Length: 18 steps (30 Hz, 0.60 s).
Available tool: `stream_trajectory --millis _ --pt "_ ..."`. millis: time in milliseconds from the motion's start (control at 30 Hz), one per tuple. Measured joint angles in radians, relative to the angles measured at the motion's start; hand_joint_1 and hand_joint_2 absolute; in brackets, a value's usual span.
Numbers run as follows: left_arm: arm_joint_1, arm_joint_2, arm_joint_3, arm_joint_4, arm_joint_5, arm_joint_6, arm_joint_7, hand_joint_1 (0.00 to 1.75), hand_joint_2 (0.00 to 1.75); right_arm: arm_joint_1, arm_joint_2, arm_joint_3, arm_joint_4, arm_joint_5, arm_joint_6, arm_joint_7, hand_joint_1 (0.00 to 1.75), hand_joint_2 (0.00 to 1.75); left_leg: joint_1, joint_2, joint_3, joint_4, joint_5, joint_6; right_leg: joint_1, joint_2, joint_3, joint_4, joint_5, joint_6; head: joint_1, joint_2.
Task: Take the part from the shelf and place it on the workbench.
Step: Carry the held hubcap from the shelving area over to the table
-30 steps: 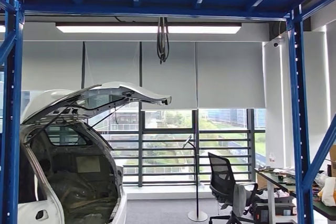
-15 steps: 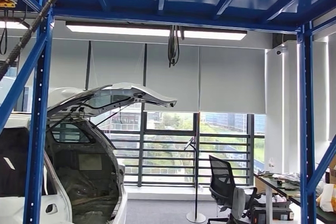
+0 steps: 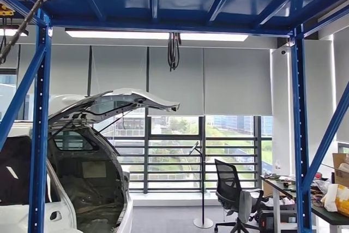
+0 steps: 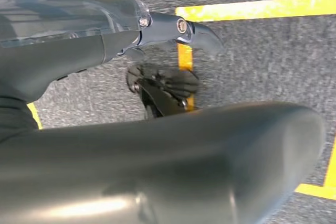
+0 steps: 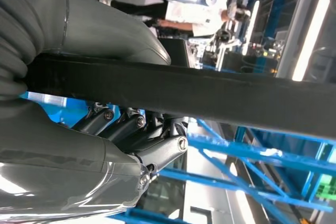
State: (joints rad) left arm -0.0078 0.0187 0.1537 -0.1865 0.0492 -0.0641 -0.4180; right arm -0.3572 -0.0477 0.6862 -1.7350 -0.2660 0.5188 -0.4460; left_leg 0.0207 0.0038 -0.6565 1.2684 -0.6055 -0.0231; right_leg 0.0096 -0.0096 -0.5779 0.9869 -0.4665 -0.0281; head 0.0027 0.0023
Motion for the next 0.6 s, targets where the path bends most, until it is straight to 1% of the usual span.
stream_trajectory --millis 33,67,100,133,167,233,267,300,333,367,400,433,467,500,533,567,600 --pt "0.0 0.0 0.0 0.0 -0.002 -0.001 -0.001 0.0 1.75 0.0 0.0 0.0 0.0 -0.001 0.002 0.0 1.75 1.75 0.005 0.0 0.035 -0.043 0.028 -0.006 -0.003 0.0 -0.015 0.008 0.005 0.005 0.0 0.0" --pt "-0.001 0.0 0.0 0.0 -0.003 -0.002 -0.002 0.0 1.75 0.0 0.0 0.0 0.0 -0.001 0.004 -0.001 1.75 1.75 0.01 0.0 0.079 -0.107 0.046 -0.013 -0.005 0.0 -0.03 0.019 0.009 0.01 0.0 0.0" --pt "-0.003 0.0 0.0 0.0 -0.004 -0.002 -0.003 0.0 1.75 0.0 0.0 -0.001 0.0 -0.002 0.005 -0.001 1.75 1.75 0.012 -0.002 0.118 -0.167 0.055 -0.015 -0.005 0.001 -0.044 0.031 0.012 0.016 0.0 0.0" --pt "-0.004 0.0 0.0 0.0 -0.005 -0.003 -0.004 0.0 1.75 0.0 0.0 -0.001 -0.001 -0.002 0.005 -0.002 1.75 1.75 0.014 -0.005 0.144 -0.212 0.053 -0.014 -0.004 0.001 -0.055 0.041 0.016 0.022 0.0 0.0" --pt "-0.005 0.0 0.0 0.0 -0.006 -0.003 -0.005 0.0 1.75 0.0 0.0 -0.002 -0.001 -0.003 0.005 -0.003 1.75 1.75 0.013 -0.007 0.155 -0.236 0.046 -0.01 -0.003 0.001 -0.064 0.048 0.022 0.029 0.0 0.0" --pt "-0.004 0.0 0.0 0.0 -0.008 -0.003 -0.006 0.0 1.75 0.001 0.001 -0.005 -0.002 -0.004 0.006 -0.004 1.75 1.75 0.009 -0.007 0.145 -0.241 0.05 0.008 -0.006 0.003 -0.075 0.051 0.035 0.042 0.0 0.0" --pt "-0.003 0.0 0.0 0.0 -0.009 -0.002 -0.006 0.0 1.75 0.001 0.001 -0.006 -0.002 -0.005 0.007 -0.005 1.75 1.75 0.007 -0.005 0.138 -0.241 0.058 0.019 -0.008 0.004 -0.081 0.056 0.028 0.048 0.0 0.0" --pt "-0.003 0.0 0.0 0.0 -0.01 -0.001 -0.007 0.0 1.75 0.001 0.0 -0.008 -0.002 -0.006 0.007 -0.005 1.75 1.75 0.007 -0.002 0.128 -0.242 0.068 0.031 -0.01 0.005 -0.089 0.075 0.001 0.053 0.0 0.0" --pt "-0.003 0.001 0.0 0.0 -0.011 -0.001 -0.007 0.0 1.75 0.002 0.0 -0.011 -0.002 -0.006 0.008 -0.005 1.75 1.75 0.006 0.0 0.117 -0.243 0.078 0.041 -0.012 0.005 -0.1 0.112 -0.041 0.056 0.0 0.0" --pt "-0.003 0.002 0.0 0.0 -0.012 0.0 -0.007 0.0 1.75 0.002 0.0 -0.013 -0.003 -0.007 0.008 -0.006 1.75 1.75 0.003 0.002 0.105 -0.243 0.089 0.047 -0.013 0.005 -0.113 0.165 -0.093 0.058 0.0 0.0" --pt "-0.004 0.002 0.0 0.0 -0.013 0.0 -0.008 0.0 1.75 0.002 0.0 -0.014 -0.003 -0.007 0.008 -0.006 1.75 1.75 0.0 0.002 0.093 -0.242 0.099 0.051 -0.013 0.005 -0.124 0.228 -0.138 0.059 0.0 0.0" --pt "-0.004 0.003 0.0 0.0 -0.015 0.0 -0.008 0.0 1.75 0.002 0.0 -0.015 -0.003 -0.008 0.009 -0.006 1.75 1.75 -0.004 0.003 0.081 -0.242 0.109 0.053 -0.013 0.005 -0.13 0.284 -0.164 0.059 0.0 0.0" --pt "-0.003 0.003 0.0 0.0 -0.017 0.0 -0.008 0.0 1.75 0.003 0.0 -0.016 -0.003 -0.009 0.009 -0.006 1.75 1.75 -0.007 0.004 0.068 -0.242 0.119 0.054 -0.013 0.005 -0.125 0.317 -0.168 0.058 0.0 0.0" --pt "-0.003 0.003 0.0 0.0 -0.018 0.0 -0.007 0.0 1.75 0.003 0.0 -0.016 -0.003 -0.011 0.01 -0.006 1.75 1.75 -0.01 0.004 0.055 -0.241 0.129 0.054 -0.013 0.005 -0.106 0.319 -0.152 0.055 0.0 0.0" --pt "-0.003 0.003 0.0 0.0 -0.019 0.0 -0.007 0.0 1.75 0.003 0.0 -0.017 -0.004 -0.012 0.01 -0.007 1.75 1.75 -0.013 0.005 0.042 -0.241 0.139 0.055 -0.011 0.006 -0.069 0.286 -0.125 0.05 0.0 0.0" --pt "-0.003 0.003 0.0 0.0 -0.019 0.0 -0.007 0.0 1.75 0.003 0.0 -0.017 -0.005 -0.014 0.011 -0.007 1.75 1.75 -0.015 0.004 0.031 -0.241 0.149 0.054 -0.009 0.006 -0.019 0.225 -0.103 0.043 0.0 0.0" --pt "-0.003 0.003 0.0 0.0 -0.02 0.0 -0.007 0.0 1.75 0.003 0.0 -0.017 -0.008 -0.015 0.012 -0.007 1.75 1.75 -0.018 0.004 0.022 -0.241 0.158 0.052 -0.004 0.007 0.038 0.146 -0.092 0.035 0.0 0.0"
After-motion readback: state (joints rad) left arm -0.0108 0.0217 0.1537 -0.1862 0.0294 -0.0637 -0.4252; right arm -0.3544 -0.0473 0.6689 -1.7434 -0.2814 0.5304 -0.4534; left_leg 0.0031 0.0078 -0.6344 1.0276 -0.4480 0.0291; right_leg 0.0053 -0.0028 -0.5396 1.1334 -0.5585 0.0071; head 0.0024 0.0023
